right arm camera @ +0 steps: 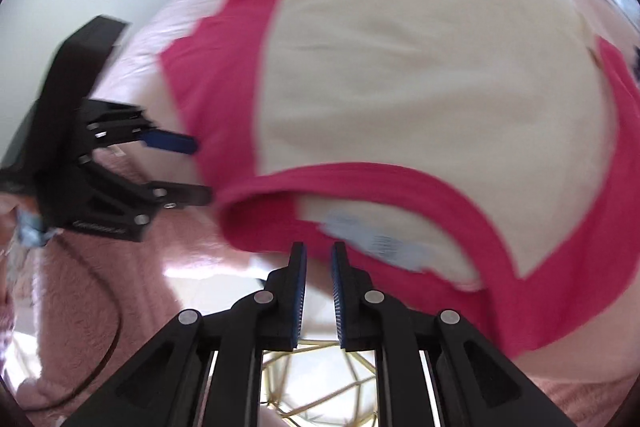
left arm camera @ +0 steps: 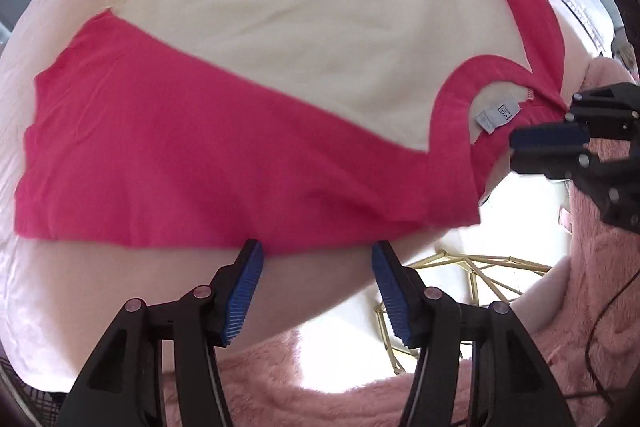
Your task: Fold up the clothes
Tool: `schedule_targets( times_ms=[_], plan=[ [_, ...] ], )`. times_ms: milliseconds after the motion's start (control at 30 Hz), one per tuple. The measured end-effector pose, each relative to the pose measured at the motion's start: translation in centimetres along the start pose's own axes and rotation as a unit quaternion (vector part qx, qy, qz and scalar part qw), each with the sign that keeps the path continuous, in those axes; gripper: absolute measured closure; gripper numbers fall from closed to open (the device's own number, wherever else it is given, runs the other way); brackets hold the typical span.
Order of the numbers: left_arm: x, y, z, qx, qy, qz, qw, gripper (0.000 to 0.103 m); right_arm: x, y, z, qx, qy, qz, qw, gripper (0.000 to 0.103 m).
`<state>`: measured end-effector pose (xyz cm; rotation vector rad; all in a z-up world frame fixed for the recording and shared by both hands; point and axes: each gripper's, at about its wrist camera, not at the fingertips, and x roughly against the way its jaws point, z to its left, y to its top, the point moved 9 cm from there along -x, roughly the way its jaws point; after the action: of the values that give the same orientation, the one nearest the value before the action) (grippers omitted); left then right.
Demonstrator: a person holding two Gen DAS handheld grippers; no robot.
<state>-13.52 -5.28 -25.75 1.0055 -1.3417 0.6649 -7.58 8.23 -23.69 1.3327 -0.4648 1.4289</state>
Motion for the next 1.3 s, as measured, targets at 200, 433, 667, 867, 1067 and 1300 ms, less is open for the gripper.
schedule_targets(
  times_ms=[200, 433, 667, 867, 1067, 1300],
  plan=[
    [0.5, 2.0, 5.4, 0.093, 0.013, -0.058, 0.994, 0.049, 0.6, 3.8, 4.5, 0.06, 0.016, -0.07, 0.996, 0.091],
    [-2.1, 1.0, 7.6, 0.049, 0.035, -0.003, 0.9982, 0.044, -4.6, 2.1, 1.0, 0.073, -0.007, 0.006, 0.997, 0.101],
    [-0.3, 3.7, 5.6, 0.024, -0.003, -0.074, 0.997, 0.04, 0.0, 0.7, -2.1, 0.018, -0.009, -0.013, 1.0, 0.095],
    [-3.8, 3.2, 1.2, -0.073, 0.016, -0.041, 0.9963, 0.038, 1.2, 1.4, -3.9, -0.021, -0.021, -0.035, 0.999, 0.094],
    [-2.4, 2.5, 2.6, -0.054, -0.021, -0.014, 0.9982, 0.038, 5.8, -2.3, -8.9, -0.093, -0.044, -0.053, 0.993, 0.094],
    [-5.3, 4.8, 0.1, -0.022, -0.001, -0.011, 0.9997, 0.037, 7.1, -5.0, -13.7, -0.163, -0.076, -0.051, 0.982, 0.092]
  ],
)
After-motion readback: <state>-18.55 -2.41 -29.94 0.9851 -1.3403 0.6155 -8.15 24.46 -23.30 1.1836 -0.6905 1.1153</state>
